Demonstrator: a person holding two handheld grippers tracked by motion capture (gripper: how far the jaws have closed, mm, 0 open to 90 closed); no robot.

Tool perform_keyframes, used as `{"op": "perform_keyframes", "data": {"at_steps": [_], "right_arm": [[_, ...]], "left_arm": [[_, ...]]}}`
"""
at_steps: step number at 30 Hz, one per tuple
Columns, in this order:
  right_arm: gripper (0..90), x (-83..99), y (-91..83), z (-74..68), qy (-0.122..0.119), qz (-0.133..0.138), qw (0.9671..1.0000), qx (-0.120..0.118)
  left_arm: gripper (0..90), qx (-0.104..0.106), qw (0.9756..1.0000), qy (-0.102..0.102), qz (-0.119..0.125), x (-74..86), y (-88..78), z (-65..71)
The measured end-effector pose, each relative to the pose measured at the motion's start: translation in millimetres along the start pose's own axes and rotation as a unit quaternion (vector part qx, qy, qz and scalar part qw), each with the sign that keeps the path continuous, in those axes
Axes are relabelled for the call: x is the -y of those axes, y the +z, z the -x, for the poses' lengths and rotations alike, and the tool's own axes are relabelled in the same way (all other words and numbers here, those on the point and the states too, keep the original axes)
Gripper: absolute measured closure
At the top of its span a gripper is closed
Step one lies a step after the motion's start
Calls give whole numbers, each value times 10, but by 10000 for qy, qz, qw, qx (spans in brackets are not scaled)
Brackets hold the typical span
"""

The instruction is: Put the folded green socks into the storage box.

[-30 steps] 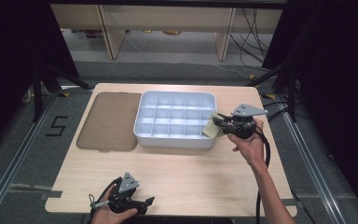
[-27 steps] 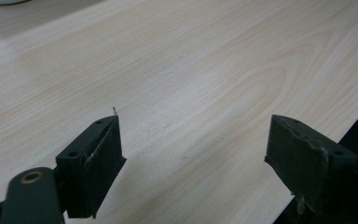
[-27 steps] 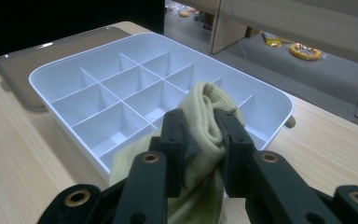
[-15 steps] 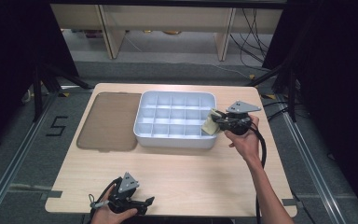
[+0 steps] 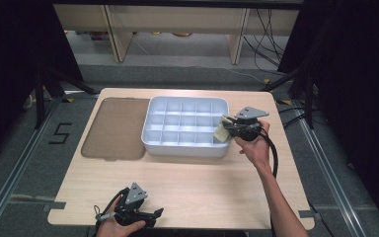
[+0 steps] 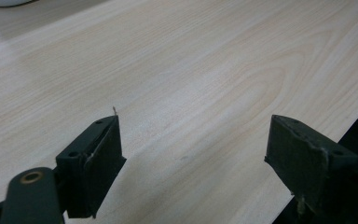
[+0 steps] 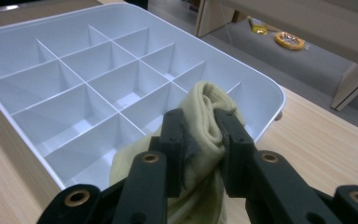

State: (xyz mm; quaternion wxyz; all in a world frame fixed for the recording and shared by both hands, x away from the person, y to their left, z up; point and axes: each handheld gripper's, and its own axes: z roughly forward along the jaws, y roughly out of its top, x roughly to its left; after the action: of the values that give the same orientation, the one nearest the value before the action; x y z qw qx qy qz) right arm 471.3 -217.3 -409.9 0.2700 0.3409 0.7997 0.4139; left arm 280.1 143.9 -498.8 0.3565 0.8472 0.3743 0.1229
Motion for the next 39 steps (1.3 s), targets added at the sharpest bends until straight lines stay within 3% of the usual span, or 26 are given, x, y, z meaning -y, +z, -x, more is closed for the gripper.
{"op": "perform_keyframes", "data": {"at_steps": [1,3,9,10,17,19,21,24,25,27,30,33,36,39], "right_arm": [[744,5,17,-10,10,20,10000,35],[744,10,32,-2,-64,-79,9999,26],[743,50,109,-27,-79,-180,9998,28],[743,56,124,-32,-153,-174,9997,31],[742,70,175,-78,-439,-375,9983,120],[742,75,180,-88,-412,-402,9982,167],[742,80,196,-113,-591,-506,9967,241],[742,81,213,-133,-681,-565,9957,278],[742,87,237,-160,-777,-606,9946,312],[742,90,259,-174,-918,-609,9932,363],[742,112,287,-215,-865,-729,9932,260],[742,132,328,-216,-889,-693,9933,242],[742,169,341,-237,-756,-875,9932,115],[742,197,368,-234,-719,-893,9934,83]], "left_arm": [[177,30,10000,-76,-17,3,2,3],[177,0,10000,7,-31,-3,-10,-8],[177,-14,9999,-65,-93,0,-8,-8],[177,-26,9994,-301,138,5,25,28],[177,10,9998,-182,73,4,5,22],[177,12,9998,-178,65,4,2,22],[178,-21,9994,-283,174,2,21,41],[177,21,9994,-292,188,1,21,45],[177,37,9999,-111,102,-2,7,27],[177,-3,9996,-205,177,-1,22,37],[177,42,9999,-109,97,-3,3,28],[177,42,9999,-101,83,-3,4,29],[177,48,9999,-78,70,-2,2,29],[178,26,9999,-114,93,-4,-1,30]]}}
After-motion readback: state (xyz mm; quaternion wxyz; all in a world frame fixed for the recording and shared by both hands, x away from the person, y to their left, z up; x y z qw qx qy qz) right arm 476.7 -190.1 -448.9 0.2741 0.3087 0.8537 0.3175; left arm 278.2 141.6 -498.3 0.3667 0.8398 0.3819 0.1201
